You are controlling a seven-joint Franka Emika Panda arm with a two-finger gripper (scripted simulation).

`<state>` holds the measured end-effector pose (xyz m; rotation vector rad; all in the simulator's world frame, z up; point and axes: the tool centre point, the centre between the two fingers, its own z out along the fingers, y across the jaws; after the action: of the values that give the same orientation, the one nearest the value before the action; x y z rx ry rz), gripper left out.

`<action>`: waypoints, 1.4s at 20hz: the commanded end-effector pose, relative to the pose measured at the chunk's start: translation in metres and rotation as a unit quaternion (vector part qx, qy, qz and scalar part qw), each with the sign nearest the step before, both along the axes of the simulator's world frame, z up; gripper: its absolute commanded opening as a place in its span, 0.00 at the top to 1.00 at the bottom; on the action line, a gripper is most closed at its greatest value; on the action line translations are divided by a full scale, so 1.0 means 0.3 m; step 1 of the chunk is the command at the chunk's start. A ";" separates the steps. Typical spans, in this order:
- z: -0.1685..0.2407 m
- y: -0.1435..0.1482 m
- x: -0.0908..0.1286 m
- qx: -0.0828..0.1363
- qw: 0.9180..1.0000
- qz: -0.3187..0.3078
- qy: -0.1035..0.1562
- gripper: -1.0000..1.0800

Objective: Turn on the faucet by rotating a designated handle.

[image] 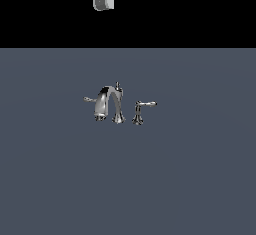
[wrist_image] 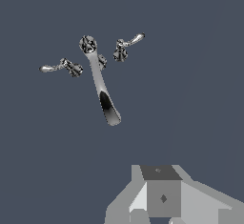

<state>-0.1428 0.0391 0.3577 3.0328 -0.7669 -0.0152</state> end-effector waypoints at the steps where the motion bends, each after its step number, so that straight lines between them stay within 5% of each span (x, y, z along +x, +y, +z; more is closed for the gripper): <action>1: -0.047 0.005 0.045 0.001 1.000 -0.031 -0.001 1.00; 15: -0.298 -0.025 0.296 0.002 0.980 -0.200 -0.003 1.00; 22: -0.428 -0.076 0.418 0.002 0.959 -0.285 -0.004 1.00; 28: -0.548 -0.144 0.524 0.001 0.932 -0.363 -0.005 1.00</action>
<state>0.0062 0.0017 0.2029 2.5951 -1.7636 -0.0081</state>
